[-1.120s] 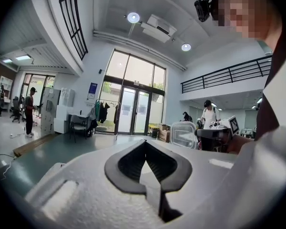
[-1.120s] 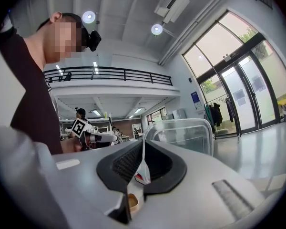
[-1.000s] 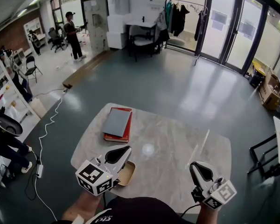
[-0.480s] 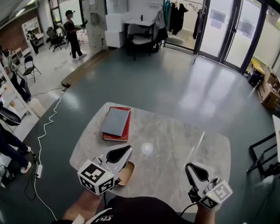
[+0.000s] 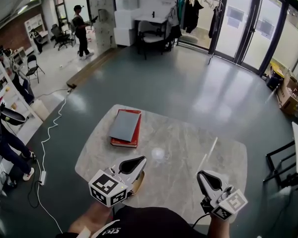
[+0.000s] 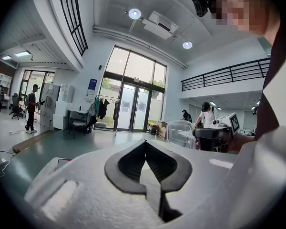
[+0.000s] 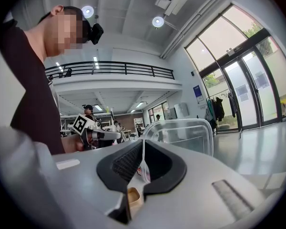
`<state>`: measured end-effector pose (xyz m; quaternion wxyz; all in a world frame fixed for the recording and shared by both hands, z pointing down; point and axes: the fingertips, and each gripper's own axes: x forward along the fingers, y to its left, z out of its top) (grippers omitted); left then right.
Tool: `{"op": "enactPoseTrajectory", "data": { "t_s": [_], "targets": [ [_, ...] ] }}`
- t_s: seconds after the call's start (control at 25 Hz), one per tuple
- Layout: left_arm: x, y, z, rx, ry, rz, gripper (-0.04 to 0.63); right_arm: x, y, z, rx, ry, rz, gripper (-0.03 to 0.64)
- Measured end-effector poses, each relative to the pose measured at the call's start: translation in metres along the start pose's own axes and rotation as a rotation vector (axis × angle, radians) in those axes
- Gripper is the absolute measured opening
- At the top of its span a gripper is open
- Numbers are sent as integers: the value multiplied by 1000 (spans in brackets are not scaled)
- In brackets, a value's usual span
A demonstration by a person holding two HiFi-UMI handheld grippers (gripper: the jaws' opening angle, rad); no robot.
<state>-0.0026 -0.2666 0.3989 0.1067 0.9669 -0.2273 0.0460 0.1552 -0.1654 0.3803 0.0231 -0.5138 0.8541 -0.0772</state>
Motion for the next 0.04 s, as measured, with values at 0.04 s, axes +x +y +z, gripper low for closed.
{"op": "enactPoseTrajectory", "data": {
  "t_s": [0.04],
  "targets": [
    [0, 2, -1, 0, 0, 3, 4, 1, -1, 0, -1, 1, 0, 17]
  ]
}}
